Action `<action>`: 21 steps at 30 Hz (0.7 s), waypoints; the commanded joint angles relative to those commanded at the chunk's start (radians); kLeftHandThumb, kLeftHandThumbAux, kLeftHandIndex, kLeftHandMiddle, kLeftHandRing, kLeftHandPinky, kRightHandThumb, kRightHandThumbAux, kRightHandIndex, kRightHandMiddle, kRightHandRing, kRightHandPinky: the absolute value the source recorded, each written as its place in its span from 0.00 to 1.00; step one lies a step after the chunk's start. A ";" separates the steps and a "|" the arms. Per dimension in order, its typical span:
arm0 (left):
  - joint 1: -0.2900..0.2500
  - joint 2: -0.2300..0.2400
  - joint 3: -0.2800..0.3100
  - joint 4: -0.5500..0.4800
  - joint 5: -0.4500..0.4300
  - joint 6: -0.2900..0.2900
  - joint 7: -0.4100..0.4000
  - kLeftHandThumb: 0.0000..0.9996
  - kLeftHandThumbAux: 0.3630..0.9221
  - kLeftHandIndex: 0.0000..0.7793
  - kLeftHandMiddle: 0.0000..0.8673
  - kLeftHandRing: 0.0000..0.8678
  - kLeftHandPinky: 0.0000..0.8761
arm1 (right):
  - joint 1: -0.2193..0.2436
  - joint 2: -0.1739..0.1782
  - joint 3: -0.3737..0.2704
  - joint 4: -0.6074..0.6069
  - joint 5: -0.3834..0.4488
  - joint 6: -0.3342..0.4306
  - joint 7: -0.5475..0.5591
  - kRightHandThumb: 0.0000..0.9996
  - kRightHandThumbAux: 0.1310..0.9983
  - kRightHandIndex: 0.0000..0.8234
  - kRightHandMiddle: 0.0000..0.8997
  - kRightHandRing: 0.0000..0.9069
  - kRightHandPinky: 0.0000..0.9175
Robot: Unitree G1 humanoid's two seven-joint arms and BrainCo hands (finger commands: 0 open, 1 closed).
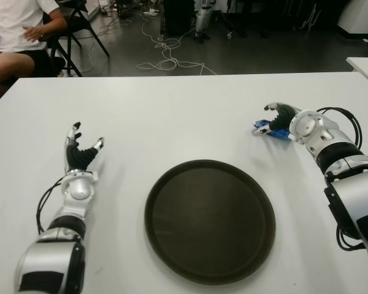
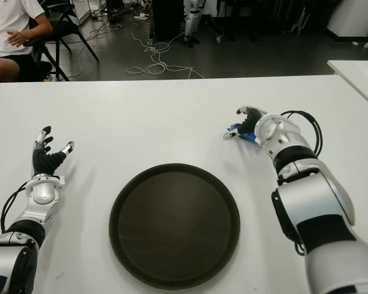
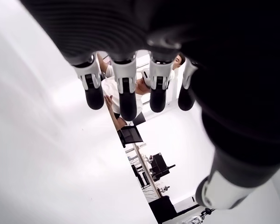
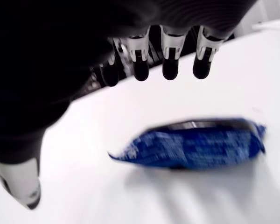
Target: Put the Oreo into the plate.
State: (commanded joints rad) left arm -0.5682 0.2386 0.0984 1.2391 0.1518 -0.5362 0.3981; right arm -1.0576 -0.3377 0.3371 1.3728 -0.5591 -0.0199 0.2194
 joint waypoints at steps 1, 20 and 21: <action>0.000 0.000 0.001 0.000 0.000 0.000 -0.001 0.00 0.67 0.08 0.11 0.09 0.07 | 0.000 0.000 0.001 0.000 -0.001 0.002 0.004 0.00 0.63 0.01 0.00 0.00 0.00; 0.001 0.006 -0.020 -0.005 0.029 0.003 0.022 0.00 0.69 0.08 0.11 0.11 0.08 | 0.006 -0.008 0.016 -0.003 -0.014 0.005 0.010 0.00 0.60 0.02 0.02 0.01 0.00; 0.001 0.006 -0.019 -0.005 0.028 0.002 0.021 0.00 0.69 0.08 0.11 0.11 0.08 | 0.005 -0.008 0.018 -0.003 -0.015 0.004 0.009 0.00 0.60 0.02 0.02 0.01 0.00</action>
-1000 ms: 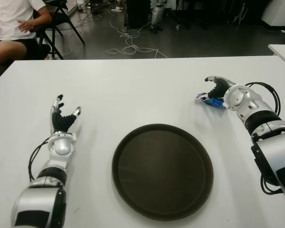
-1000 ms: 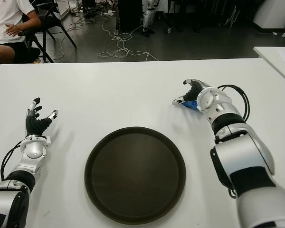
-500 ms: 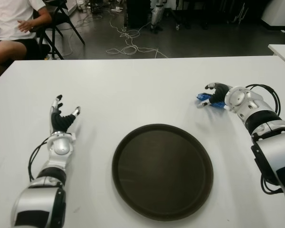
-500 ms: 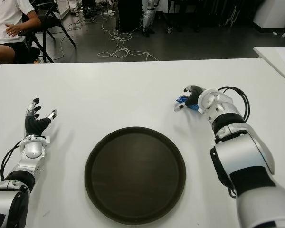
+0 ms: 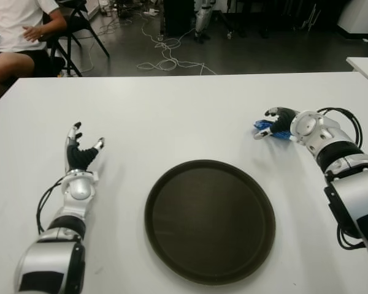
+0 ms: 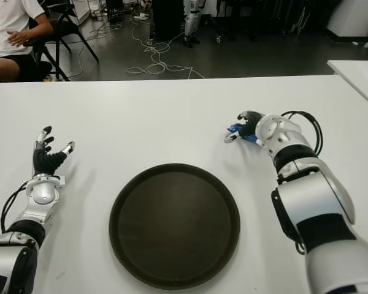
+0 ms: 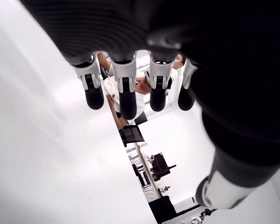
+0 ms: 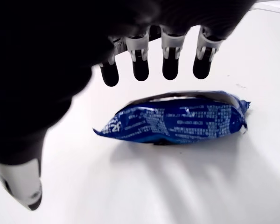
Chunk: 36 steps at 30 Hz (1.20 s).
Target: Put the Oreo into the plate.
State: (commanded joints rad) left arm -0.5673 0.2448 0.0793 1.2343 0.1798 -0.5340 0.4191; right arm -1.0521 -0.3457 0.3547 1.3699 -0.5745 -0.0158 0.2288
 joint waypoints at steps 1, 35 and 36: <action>0.000 0.000 0.001 0.000 -0.002 -0.001 -0.002 0.00 0.69 0.08 0.11 0.11 0.09 | 0.000 0.000 0.003 0.000 -0.003 -0.001 -0.002 0.00 0.59 0.02 0.02 0.00 0.00; -0.001 -0.002 0.011 0.002 -0.010 0.003 -0.004 0.00 0.71 0.08 0.12 0.10 0.08 | 0.061 0.020 -0.018 -0.010 0.028 -0.013 -0.112 0.00 0.50 0.01 0.00 0.00 0.00; -0.001 -0.002 0.012 0.001 -0.011 0.003 -0.005 0.00 0.72 0.08 0.12 0.10 0.08 | 0.062 0.020 -0.020 -0.010 0.030 -0.013 -0.115 0.00 0.49 0.01 0.00 0.00 0.00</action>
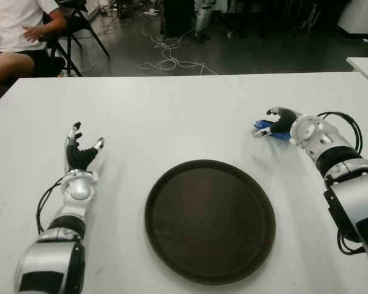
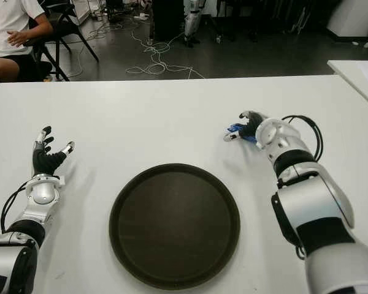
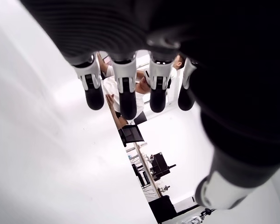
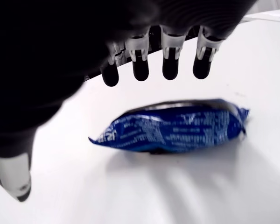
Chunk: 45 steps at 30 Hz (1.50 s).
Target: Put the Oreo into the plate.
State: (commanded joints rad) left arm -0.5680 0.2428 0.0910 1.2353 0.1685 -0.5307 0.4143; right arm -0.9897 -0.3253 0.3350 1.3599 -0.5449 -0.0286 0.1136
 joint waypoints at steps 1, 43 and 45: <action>0.001 0.000 0.000 -0.001 -0.001 -0.001 -0.001 0.00 0.72 0.08 0.12 0.10 0.08 | 0.001 0.000 0.000 0.000 0.001 0.000 -0.001 0.00 0.49 0.01 0.00 0.00 0.00; 0.008 0.001 0.004 -0.010 -0.004 -0.015 -0.003 0.00 0.71 0.09 0.13 0.11 0.10 | 0.059 0.041 0.006 0.019 0.011 -0.078 0.113 0.00 0.40 0.00 0.00 0.00 0.00; 0.008 0.001 0.005 -0.009 -0.006 -0.015 -0.005 0.00 0.71 0.09 0.13 0.11 0.10 | 0.055 0.040 0.029 0.020 -0.012 -0.070 0.130 0.00 0.40 0.00 0.00 0.00 0.00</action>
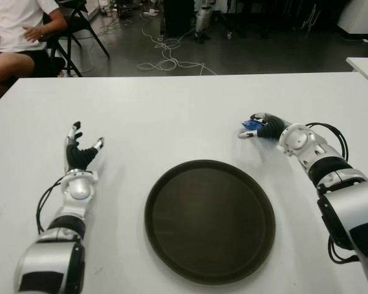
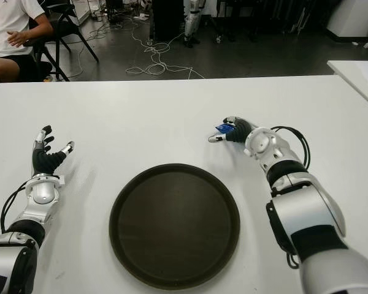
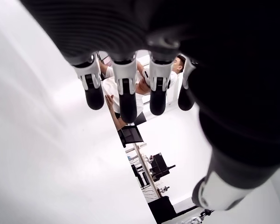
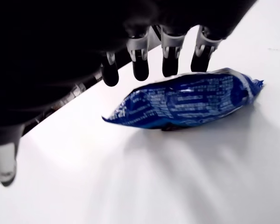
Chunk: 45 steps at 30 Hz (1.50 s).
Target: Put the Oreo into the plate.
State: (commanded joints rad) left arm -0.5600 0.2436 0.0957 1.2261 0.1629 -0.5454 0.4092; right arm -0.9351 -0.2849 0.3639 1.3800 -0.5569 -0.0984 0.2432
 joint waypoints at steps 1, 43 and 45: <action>0.000 0.000 0.000 0.000 0.000 0.000 -0.001 0.00 0.72 0.09 0.12 0.11 0.10 | -0.002 0.000 0.009 0.000 -0.009 0.003 0.007 0.00 0.40 0.00 0.00 0.00 0.00; 0.000 0.007 -0.003 -0.003 0.004 -0.001 -0.005 0.00 0.80 0.10 0.14 0.11 0.09 | -0.014 -0.031 0.070 -0.034 -0.025 -0.026 0.122 0.00 0.61 0.06 0.04 0.02 0.00; 0.000 0.008 -0.002 -0.002 0.003 0.001 -0.007 0.00 0.79 0.10 0.14 0.11 0.09 | -0.017 -0.040 0.081 -0.044 -0.032 -0.034 0.136 0.00 0.61 0.06 0.04 0.03 0.00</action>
State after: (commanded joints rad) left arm -0.5604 0.2516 0.0934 1.2243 0.1661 -0.5445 0.4017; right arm -0.9519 -0.3247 0.4451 1.3361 -0.5890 -0.1327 0.3797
